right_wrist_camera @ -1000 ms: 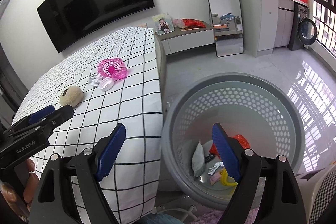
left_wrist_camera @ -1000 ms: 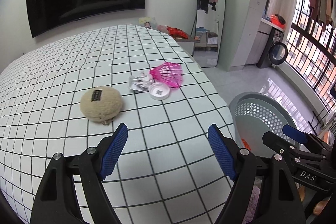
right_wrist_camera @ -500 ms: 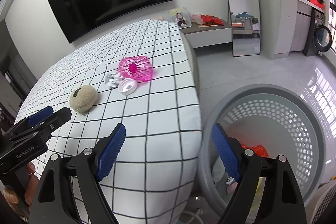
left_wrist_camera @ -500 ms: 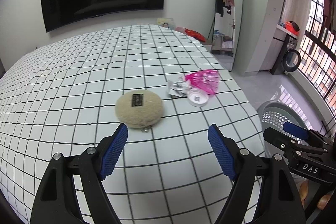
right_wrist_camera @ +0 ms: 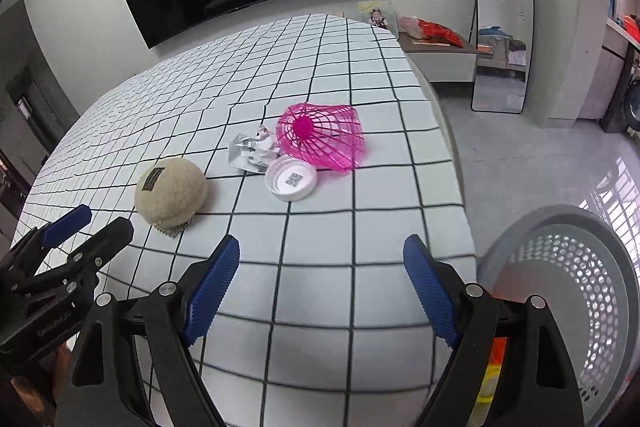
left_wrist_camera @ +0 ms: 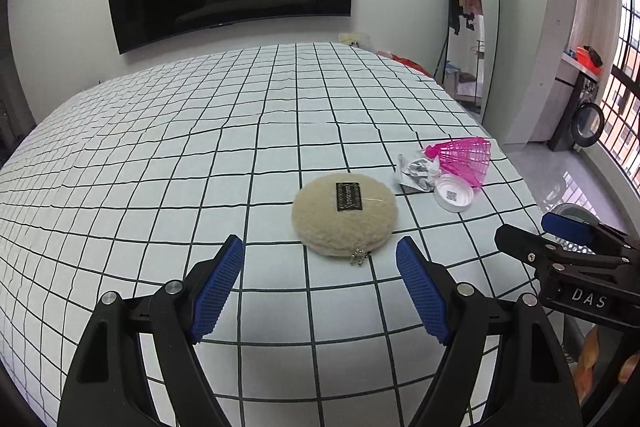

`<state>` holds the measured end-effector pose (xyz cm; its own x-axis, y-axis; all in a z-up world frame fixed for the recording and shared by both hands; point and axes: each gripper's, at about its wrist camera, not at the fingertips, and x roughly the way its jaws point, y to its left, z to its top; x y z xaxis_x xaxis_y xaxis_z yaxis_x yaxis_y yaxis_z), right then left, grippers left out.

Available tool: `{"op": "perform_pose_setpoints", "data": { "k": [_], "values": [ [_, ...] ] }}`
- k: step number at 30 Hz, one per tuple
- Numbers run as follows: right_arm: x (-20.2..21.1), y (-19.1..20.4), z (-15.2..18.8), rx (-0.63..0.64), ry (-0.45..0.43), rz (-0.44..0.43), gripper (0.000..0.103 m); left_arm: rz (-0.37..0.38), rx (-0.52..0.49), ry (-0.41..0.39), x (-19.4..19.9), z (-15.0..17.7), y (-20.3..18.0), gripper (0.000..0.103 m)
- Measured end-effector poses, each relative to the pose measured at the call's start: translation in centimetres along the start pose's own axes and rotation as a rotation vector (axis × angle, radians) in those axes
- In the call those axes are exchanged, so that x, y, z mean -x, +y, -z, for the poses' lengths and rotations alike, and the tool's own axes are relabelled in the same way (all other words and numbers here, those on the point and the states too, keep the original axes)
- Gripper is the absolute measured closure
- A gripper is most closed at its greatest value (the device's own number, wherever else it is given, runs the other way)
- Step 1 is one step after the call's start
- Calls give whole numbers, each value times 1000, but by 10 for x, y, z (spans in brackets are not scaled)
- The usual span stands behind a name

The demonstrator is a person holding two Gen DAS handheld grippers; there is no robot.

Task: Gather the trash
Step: 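Grasp the white round lid with the right gripper and lift it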

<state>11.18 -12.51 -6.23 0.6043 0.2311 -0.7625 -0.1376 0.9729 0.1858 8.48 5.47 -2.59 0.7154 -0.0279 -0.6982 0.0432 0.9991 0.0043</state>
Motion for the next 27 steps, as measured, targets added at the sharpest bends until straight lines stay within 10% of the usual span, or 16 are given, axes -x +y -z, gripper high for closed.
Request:
{"op": "perform_pose_setpoints", "data": {
  "k": [15,27],
  "values": [
    [-50,20,-30,45,83,51,24,8,55,27,-22,0,15,26],
    [-60,36,-36,98,57,113,47,38,72,22,-20,0,18,26]
  ]
}}
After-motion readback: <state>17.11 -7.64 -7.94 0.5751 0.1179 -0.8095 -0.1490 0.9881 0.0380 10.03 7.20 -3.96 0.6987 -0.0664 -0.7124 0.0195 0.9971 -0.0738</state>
